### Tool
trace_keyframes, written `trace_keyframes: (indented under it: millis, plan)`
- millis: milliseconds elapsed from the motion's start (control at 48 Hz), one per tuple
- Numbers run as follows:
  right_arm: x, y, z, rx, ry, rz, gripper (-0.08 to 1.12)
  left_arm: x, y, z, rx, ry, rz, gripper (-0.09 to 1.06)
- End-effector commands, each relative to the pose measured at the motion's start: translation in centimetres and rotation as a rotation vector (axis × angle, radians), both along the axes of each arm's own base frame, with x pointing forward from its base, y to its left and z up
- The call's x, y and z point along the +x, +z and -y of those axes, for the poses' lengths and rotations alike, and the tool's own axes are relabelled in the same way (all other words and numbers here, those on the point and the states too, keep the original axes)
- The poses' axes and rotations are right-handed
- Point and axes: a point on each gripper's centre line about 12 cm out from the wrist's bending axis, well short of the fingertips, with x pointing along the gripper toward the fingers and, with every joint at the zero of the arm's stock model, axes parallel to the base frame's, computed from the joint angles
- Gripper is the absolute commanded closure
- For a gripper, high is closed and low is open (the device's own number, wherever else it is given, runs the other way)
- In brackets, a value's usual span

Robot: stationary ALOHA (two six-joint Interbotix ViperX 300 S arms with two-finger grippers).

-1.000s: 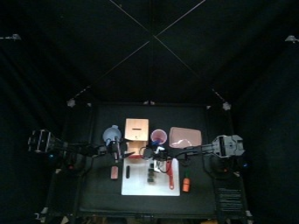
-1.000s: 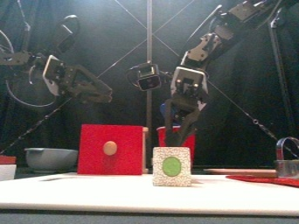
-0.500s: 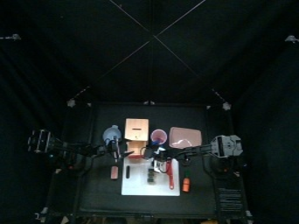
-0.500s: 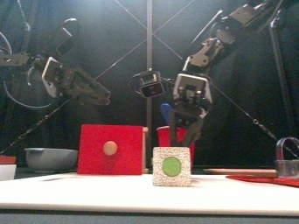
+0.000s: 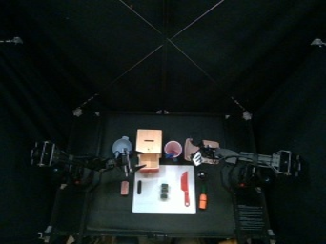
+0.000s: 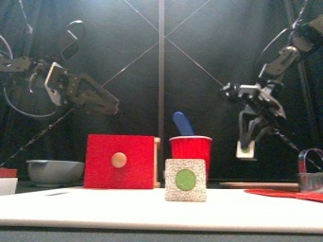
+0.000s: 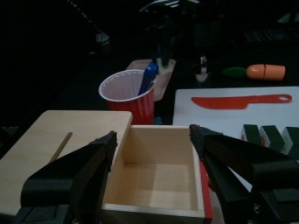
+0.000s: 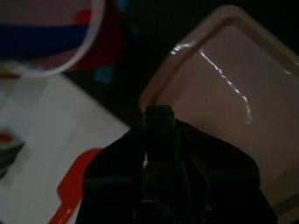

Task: Place sushi on board then cut the sushi with the knife then place the pieces on the plate
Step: Place the 4 sushi pieces on the plate

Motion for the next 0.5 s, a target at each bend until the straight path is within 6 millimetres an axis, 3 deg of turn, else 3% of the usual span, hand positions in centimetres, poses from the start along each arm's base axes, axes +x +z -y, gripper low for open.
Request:
trace_keyframes:
  millis: [21,250,396,500]
  plan:
    - [1.3,0.2,1.2,-0.048,0.022,0.008,0.46,0.3,0.6,0.1,0.002,-0.003,0.025,-0.02]
    - [2.8,-0.5,1.8,-0.044,0.016,0.04,0.24,0.0,0.5,0.1,0.007,-0.005,0.019,-0.02]
    - [2.6,-0.7,1.4,-0.032,0.018,0.029,0.23,0.0,0.4,0.1,0.005,-0.005,0.018,-0.02]
    - [3.1,0.3,0.6,-0.042,0.048,0.042,0.23,0.0,0.4,0.3,0.002,-0.011,0.018,-0.02]
